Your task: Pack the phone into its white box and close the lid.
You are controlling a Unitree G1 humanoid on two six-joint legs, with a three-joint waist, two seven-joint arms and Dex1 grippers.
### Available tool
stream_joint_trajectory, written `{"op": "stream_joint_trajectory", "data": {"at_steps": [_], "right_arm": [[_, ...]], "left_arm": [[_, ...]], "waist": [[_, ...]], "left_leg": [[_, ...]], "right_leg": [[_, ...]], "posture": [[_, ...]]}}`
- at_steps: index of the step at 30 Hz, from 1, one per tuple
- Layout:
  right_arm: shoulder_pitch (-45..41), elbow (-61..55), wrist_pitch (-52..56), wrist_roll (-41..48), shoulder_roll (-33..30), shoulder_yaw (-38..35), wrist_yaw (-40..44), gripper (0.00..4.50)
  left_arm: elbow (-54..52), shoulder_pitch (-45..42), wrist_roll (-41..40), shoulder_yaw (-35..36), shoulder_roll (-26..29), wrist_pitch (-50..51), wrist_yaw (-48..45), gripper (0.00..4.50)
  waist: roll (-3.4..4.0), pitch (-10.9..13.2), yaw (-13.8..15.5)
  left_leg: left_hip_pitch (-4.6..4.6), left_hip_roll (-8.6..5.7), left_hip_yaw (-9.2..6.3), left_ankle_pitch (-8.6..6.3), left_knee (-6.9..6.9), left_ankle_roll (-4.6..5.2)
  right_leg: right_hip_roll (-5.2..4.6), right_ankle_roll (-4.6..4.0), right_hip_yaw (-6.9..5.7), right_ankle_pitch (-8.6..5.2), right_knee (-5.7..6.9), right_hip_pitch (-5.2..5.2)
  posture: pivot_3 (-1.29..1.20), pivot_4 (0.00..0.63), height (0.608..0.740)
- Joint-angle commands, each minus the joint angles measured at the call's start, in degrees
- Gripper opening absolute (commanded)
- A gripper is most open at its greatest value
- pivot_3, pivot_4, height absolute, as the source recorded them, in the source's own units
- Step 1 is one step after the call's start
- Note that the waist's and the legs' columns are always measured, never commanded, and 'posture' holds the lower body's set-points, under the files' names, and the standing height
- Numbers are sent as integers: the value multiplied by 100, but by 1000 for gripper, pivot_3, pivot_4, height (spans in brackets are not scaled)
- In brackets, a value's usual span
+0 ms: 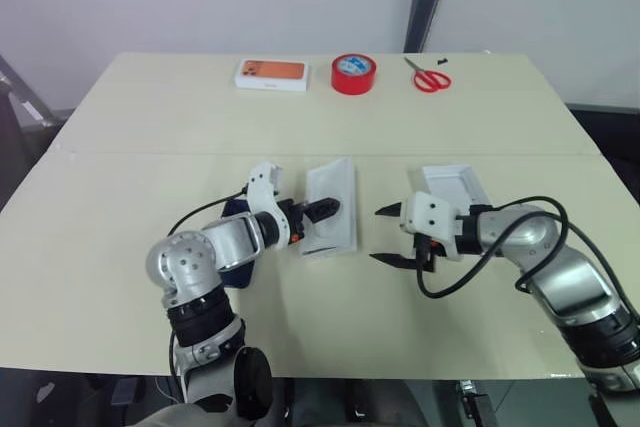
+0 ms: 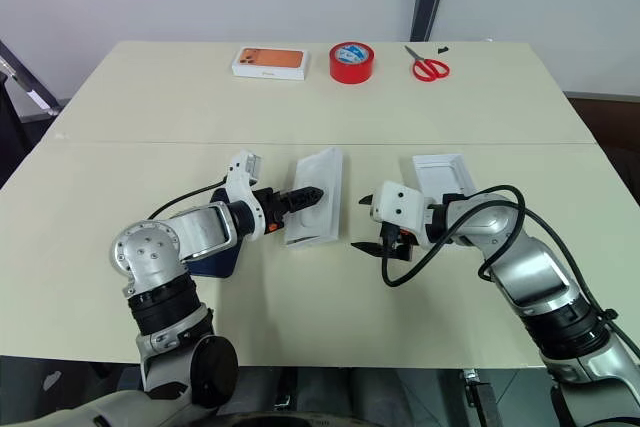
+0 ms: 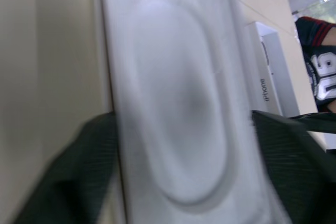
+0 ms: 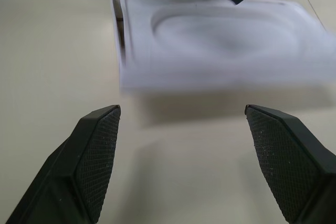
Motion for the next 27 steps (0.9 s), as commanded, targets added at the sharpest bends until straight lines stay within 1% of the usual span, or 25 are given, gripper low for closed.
{"op": "stream_joint_trajectory", "data": {"at_steps": [1, 4, 6, 8, 10, 12, 13, 14, 15, 18, 20, 24, 27], "right_arm": [[-276, -4, 349, 211, 173, -286, -183, 4007], [-399, 14, 547, 358, 283, -377, -223, 4007], [-444, 49, 625, 408, 334, -402, -256, 3451], [-478, 104, 621, 397, 366, -401, -280, 2639], [-583, 185, 686, 427, 516, -438, -394, 1560], [-698, 222, 838, 521, 700, -471, -504, 551], [-758, 223, 948, 536, 810, -431, -581, 23], [-873, 357, 1082, 355, 1020, -275, -865, 23], [-981, 513, 1183, 155, 1207, -129, -1142, 23], [-1269, 1003, 1298, -361, 1645, 234, -1749, 23], [-1461, 1382, 1271, -646, 1914, 437, -2059, 23], [-1720, 1896, 1160, -935, 2286, 671, -2306, 23], [-1836, 2124, 1100, -1044, 2491, 767, -2352, 23]], "left_arm": [[-296, -105, -576, 12, 251, 50, -163, 4318], [-292, -92, -864, 13, 576, 50, -163, 4318], [-284, -137, -1015, 87, 706, 50, -173, 4377], [-302, -184, -1169, 156, 798, 50, -196, 4377], [-415, -227, -1267, 232, 970, 50, -311, 4377], [-552, -144, -1244, 137, 1322, -95, -498, 4377], [-637, 17, -1142, -53, 1674, -283, -678, 4377], [-807, 347, -808, -507, 2329, -793, -1068, 4377], [-952, 648, -519, -825, 2805, -1344, -1453, 4377], [-1155, 1533, 222, -1477, 3850, -3001, -2582, 4377], [-1169, 2127, 672, -1788, 4410, -4045, -3348, 4377], [-975, 2764, 973, -1919, 4832, -5122, -4172, 4377], [-907, 2999, 1056, -1903, 4943, -5536, -4451, 4377]], "waist": [[-1, 0, 1], [0, 0, 0], [0, 0, 4], [0, 0, 6], [0, 0, 5], [0, 0, -14], [0, 0, -37], [1, -1, -57], [-1, 0, -126], [2, -1, -170], [4, 0, -165], [5, 1, -92], [6, 2, -52]], "left_leg": [[0, 0, 0, 0, 0, 0], [0, 1, 0, 2, 0, -3], [0, 0, -1, 2, 0, -3], [-2, 0, -1, 2, 0, -3], [-2, 0, 0, 2, 0, -4], [-2, 0, -1, 16, 0, -28], [-2, 0, 0, 18, -1, -31], [0, 1, 0, 20, -4, -34], [7, 2, 2, 24, -12, -41], [31, 6, 9, 33, -34, -57], [34, 8, 13, 33, -36, -58], [25, 7, 12, 20, -39, -35], [17, 6, 13, 12, -39, -21]], "right_leg": [[0, 0, 0, 0, 0, 0], [0, 0, 0, 0, 2, -1], [-1, 0, 0, 0, 1, 0], [-2, 0, 0, 0, -1, -1], [-2, 0, -1, 0, -1, -1], [-1, 0, 0, 0, 0, -2], [0, 0, 0, 0, 1, -3], [2, 0, 2, 0, 4, -5], [4, -1, 5, 0, 7, -6], [10, -9, 15, 0, 10, 0], [7, -19, 14, 3, 4, 3], [-9, -24, 7, 0, -6, 0], [-14, -23, 7, 1, -9, -7]], "posture": [[0, 150, 733], [0, 150, 733], [0, 150, 733], [0, 150, 733], [0, 150, 733], [0, 150, 733], [0, 150, 733], [0, 150, 733], [0, 150, 733], [0, 150, 733], [0, 150, 733], [0, 150, 733], [0, 150, 733]]}}
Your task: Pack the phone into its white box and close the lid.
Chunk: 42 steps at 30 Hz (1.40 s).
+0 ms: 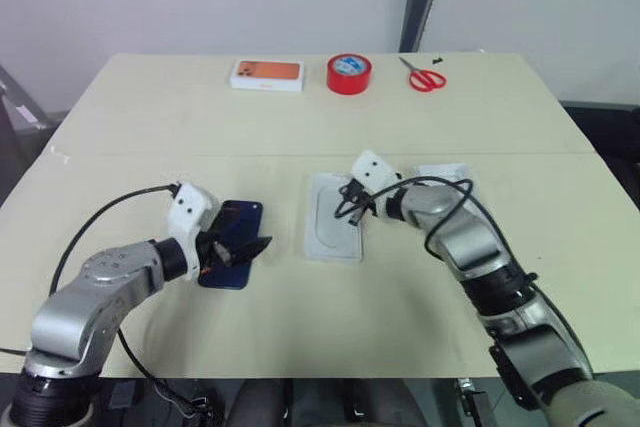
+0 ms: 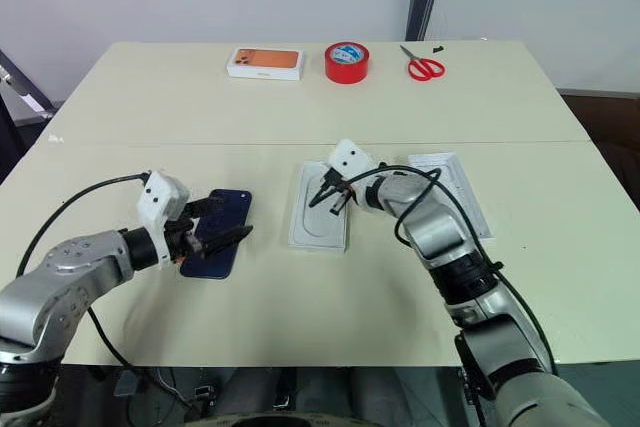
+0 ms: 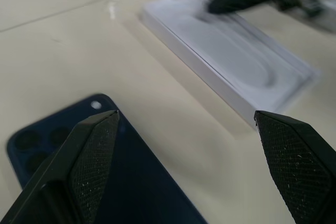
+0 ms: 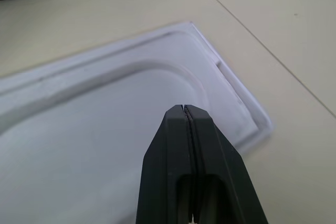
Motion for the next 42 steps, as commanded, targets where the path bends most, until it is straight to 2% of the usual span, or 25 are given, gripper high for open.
{"op": "stream_joint_trajectory", "data": {"at_steps": [1, 6, 11, 16, 23, 32, 38, 42], "right_arm": [[-197, 89, -169, -130, 170, 39, -62, 23], [-327, 576, -195, -475, 383, 202, -328, 23], [-254, 438, -85, -701, 253, 332, -261, 23], [-65, -173, -162, -599, 73, 254, 33, 23], [545, -1769, -11, 227, -542, 222, 1288, 23], [867, -1817, 61, -28, -757, 553, 1269, 23], [828, -2220, 143, 497, -839, -150, 1401, 23], [1007, -2413, 118, 740, -1268, -571, 1613, 23]], "left_arm": [[-53, 153, 117, 75, 115, -562, -332, 4377], [-193, 431, -142, 299, 125, -686, -550, 4377], [-276, 625, -98, 288, 189, -742, -602, 4377], [-295, 687, -102, 276, 155, -765, -523, 4377], [-265, 778, -127, 349, 140, -808, -441, 4377], [-205, 696, -178, 329, 60, -713, -283, 4377], [-115, 378, -311, 242, -121, -99, 278, 4377], [-92, 60, -306, 233, -280, 171, 650, 4377]], "waist": [[0, 0, 18], [0, 0, 10], [1, -1, 9], [1, -1, 15], [1, -1, 14], [0, -2, 15], [-1, -2, 30], [-1, -2, 46]], "left_leg": [[-2, 0, -1, -1, 0, 2], [-23, 0, -2, -3, 2, 6], [-40, 0, -3, -2, 6, 7], [-43, 0, -3, -3, 6, 8], [-48, 1, -5, -4, 6, 11], [-46, 2, -7, -4, 8, 11], [-48, 1, -8, -4, 11, 11], [-48, 1, -9, -5, 12, 13]], "right_leg": [[0, 0, 0, 0, 0, -2], [-1, 2, -3, 1, 3, -21], [0, 2, -3, 2, 13, -42], [1, 3, -4, 2, 13, -45], [3, 3, -5, 2, 13, -49], [3, 3, -6, 2, 15, -46], [3, 4, -6, 2, 14, -46], [5, 4, -8, 2, 13, -44]], "posture": [[0, 150, 733], [0, 150, 733], [0, 150, 733], [0, 150, 733], [0, 150, 733], [0, 150, 733], [0, 150, 733], [0, 150, 733]]}}
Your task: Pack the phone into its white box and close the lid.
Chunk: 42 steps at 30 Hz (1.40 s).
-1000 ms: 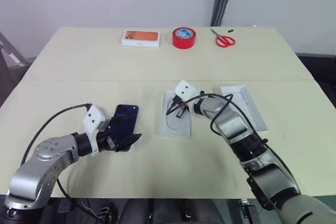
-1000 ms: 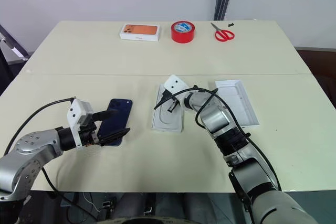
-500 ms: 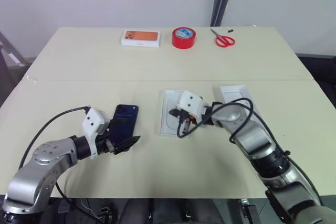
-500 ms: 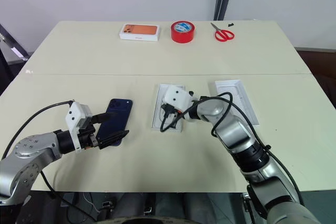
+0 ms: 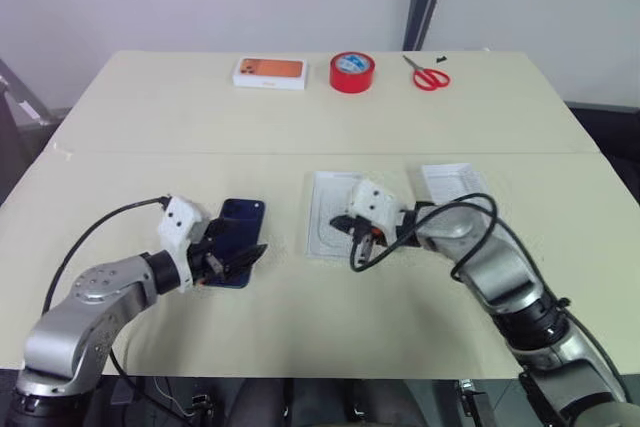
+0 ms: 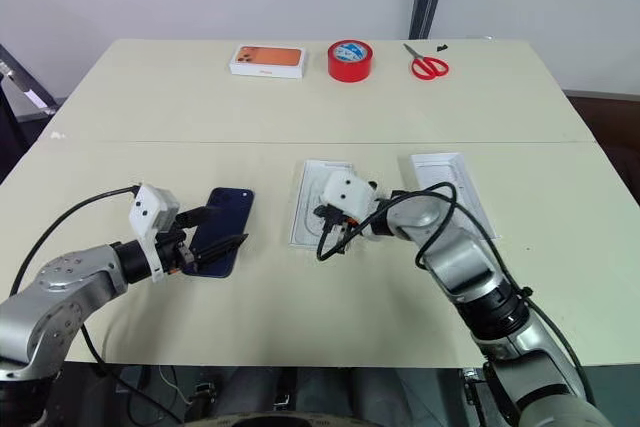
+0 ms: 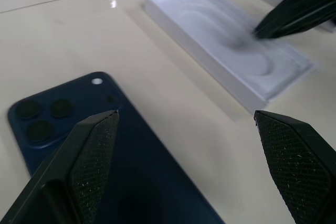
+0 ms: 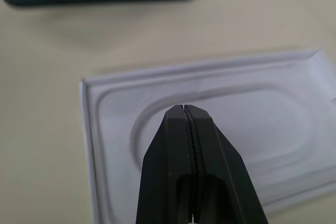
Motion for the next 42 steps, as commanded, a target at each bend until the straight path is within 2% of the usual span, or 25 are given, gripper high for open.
{"op": "stream_joint_trajectory", "data": {"at_steps": [1, 3, 8, 13, 20, 22, 24, 27, 36, 39, 42], "right_arm": [[170, -303, -82, 224, -457, -494, 225, 2], [264, -195, -26, 196, -736, -626, 227, 0], [436, -45, -107, 112, -1009, -603, 119, 0], [455, -111, -244, 16, -818, -569, -202, 0], [526, -340, -487, 320, -724, -563, 28, 0], [549, -497, -350, 632, -677, -521, 260, 525], [565, -599, -329, 699, -647, -387, 340, 1296], [640, -701, -425, 635, -694, -144, 430, 2890], [725, -449, -835, 212, -733, 493, 524, 2890], [784, -446, -937, 129, -806, 588, 612, 2081], [855, -453, -1022, 40, -870, 605, 630, 577]], "left_arm": [[-110, -350, -42, 10, -96, 247, 362, 4117], [-143, -615, 46, -137, -87, 309, 416, 3465], [180, -1342, 571, -960, 22, 563, 503, 930], [557, -1607, 806, -1190, -44, 489, 460, 930], [686, -1234, 744, -780, -2, 92, 140, 930], [721, -1003, 639, -467, 56, 63, 55, 865], [688, -814, 583, -235, 104, 53, 5, 865], [616, -593, 558, 4, 148, 59, -5, 865], [112, -172, 212, 359, 117, 283, -3, 865], [35, -111, 162, 386, 165, 349, 39, 865], [7, -89, 125, 407, 185, 387, 57, 865]], "waist": [[-1, 0, 30], [-2, 0, 29], [-2, 0, -16], [-2, 0, -25], [-2, 0, 17], [-2, 0, -5], [-2, 0, -19], [-2, 0, 4], [-2, -1, 15], [-2, -1, 12], [-2, -1, 5]], "left_leg": [[0, 0, 0, 0, 0, 1], [-1, 0, -2, -1, 3, 1], [1, 0, -1, -1, 4, 2], [3, 5, 0, 0, 6, 2], [-2, 5, 0, 0, 11, 2], [-2, 6, 0, 0, 10, 2], [-1, 10, 0, -1, 10, 3], [1, 10, 0, -1, 11, 3], [-2, 10, 0, -2, 12, 4], [-1, 10, 0, -2, 12, 4], [0, 10, 0, -2, 11, 4]], "right_leg": [[0, 0, 0, 0, 0, 0], [0, 0, -3, 0, -2, 3], [6, 0, 0, 0, 0, 5], [19, 0, 3, 0, 14, -2], [15, 0, 3, 0, 10, -2], [15, 0, 2, 0, 10, -2], [18, 0, 3, 0, 11, -2], [16, 0, 2, 0, 13, 0], [9, 0, 1, 0, 5, 1], [9, 0, 1, 0, 5, 1], [10, 0, 1, 0, 6, 1]], "posture": [[0, 150, 733], [0, 150, 733], [0, 150, 733], [0, 150, 733], [0, 150, 733], [0, 150, 733], [0, 150, 733], [0, 150, 733], [0, 150, 733], [0, 150, 733], [0, 150, 733]]}}
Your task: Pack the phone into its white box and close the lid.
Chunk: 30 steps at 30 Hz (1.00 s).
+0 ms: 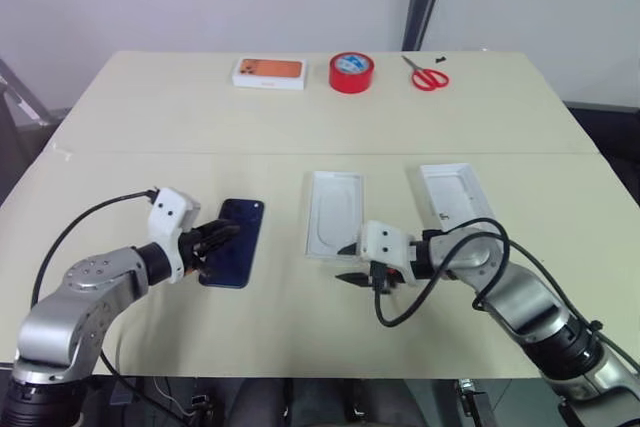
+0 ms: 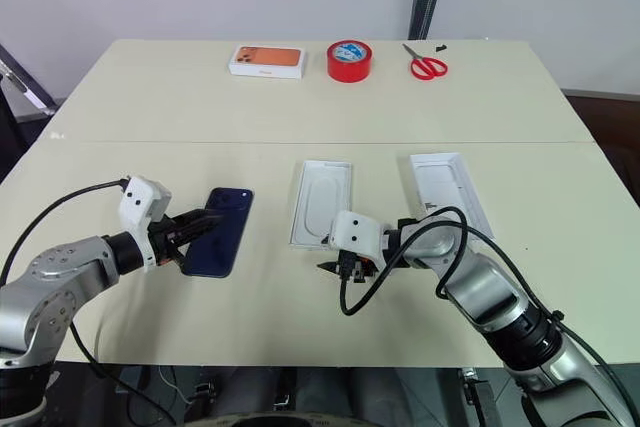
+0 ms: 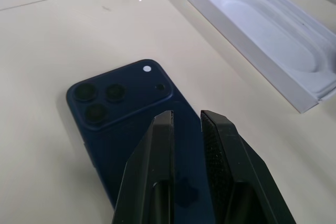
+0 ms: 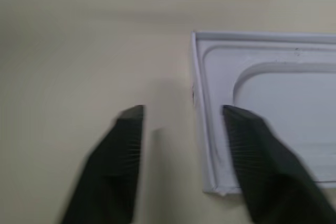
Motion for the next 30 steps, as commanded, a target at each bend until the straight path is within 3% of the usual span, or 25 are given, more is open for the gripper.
{"op": "stream_joint_trajectory", "data": {"at_steps": [1, 11, 17, 23, 26, 29, 30], "right_arm": [[87, -121, -152, -80, -88, -8, 52, 62], [675, -894, -76, 215, -660, -488, 278, 62], [536, -959, 163, 569, -652, -700, 407, 62], [-67, -909, 803, 1368, -151, -1264, 163, 2884], [-577, -621, 1027, 1361, 260, -1164, -152, 2884], [-1130, -178, 1268, 985, 727, -659, -567, 1850], [-1286, -39, 1321, 840, 860, -476, -695, 1342]], "left_arm": [[-186, 13, -107, 170, 75, 40, 16, 865], [-122, -105, -171, 115, 85, 107, 27, 865], [-74, -178, -155, 60, 57, 126, 36, 865], [-17, -229, -219, 243, 18, 203, 137, 865], [27, -297, -400, 444, -72, 427, 339, 865], [150, -481, -746, 812, -297, 927, 786, 865], [192, -535, -783, 907, -351, 1072, 947, 1115]], "waist": [[-1, -1, 6], [-1, -1, 22], [-2, -1, -4], [-2, -1, 2], [-3, -2, -15], [-3, -2, -6], [-4, -2, -10]], "left_leg": [[0, 0, 0, 0, 0, 0], [0, -1, -1, -1, 0, 1], [4, 0, 0, 0, 0, 1], [4, 0, -1, 0, 1, 1], [3, 0, -1, 0, 1, 1], [4, -1, -1, 0, 2, 1], [3, -1, -1, 0, 3, 0]], "right_leg": [[0, 0, 0, 0, 0, 0], [-2, 0, -2, 0, -5, 5], [1, 0, -1, 0, 0, 5], [1, 0, -1, 0, 1, 6], [1, 0, -1, 0, 1, 5], [1, 0, -2, 0, 4, 4], [1, 0, -2, 0, 6, 1]], "posture": [[0, 150, 733], [0, 150, 733], [0, 150, 733], [0, 150, 733], [0, 150, 733], [0, 150, 733], [0, 150, 733]]}}
